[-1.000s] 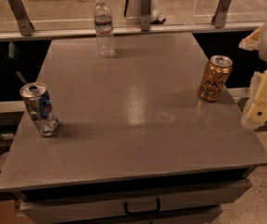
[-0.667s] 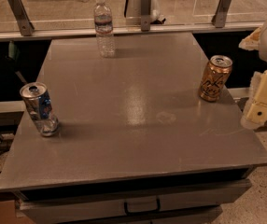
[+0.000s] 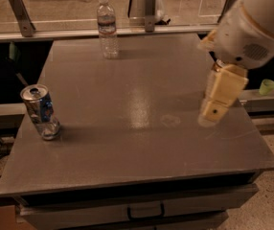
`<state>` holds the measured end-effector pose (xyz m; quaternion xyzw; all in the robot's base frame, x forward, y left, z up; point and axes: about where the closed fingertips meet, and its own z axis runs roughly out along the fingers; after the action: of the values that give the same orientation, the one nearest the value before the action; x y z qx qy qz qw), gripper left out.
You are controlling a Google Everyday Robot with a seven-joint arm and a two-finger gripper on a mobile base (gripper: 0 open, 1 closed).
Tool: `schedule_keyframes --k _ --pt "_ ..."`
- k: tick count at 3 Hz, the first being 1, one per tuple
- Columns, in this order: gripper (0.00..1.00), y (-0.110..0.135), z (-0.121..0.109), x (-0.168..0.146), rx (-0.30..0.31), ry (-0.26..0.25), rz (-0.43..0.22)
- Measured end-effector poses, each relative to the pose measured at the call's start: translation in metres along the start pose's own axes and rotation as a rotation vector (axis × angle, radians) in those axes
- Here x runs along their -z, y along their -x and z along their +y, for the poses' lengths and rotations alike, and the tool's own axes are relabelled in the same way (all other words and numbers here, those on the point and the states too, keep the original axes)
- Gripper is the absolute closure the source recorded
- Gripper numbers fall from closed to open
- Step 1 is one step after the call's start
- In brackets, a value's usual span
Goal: Move redbull can near water bottle
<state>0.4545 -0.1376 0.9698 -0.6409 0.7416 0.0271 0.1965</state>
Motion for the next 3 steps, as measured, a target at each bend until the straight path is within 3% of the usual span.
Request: schedule_keyframes --k 1,2,3 --pt "0.0 0.089 0.017 -0.025 0.108 0.062 -0.124" --pt "0.0 0.181 0.05 -0.036 0.198 0.144 -0.24" --pt "0.0 0.181 0.05 -0.036 0.198 0.144 -0.24"
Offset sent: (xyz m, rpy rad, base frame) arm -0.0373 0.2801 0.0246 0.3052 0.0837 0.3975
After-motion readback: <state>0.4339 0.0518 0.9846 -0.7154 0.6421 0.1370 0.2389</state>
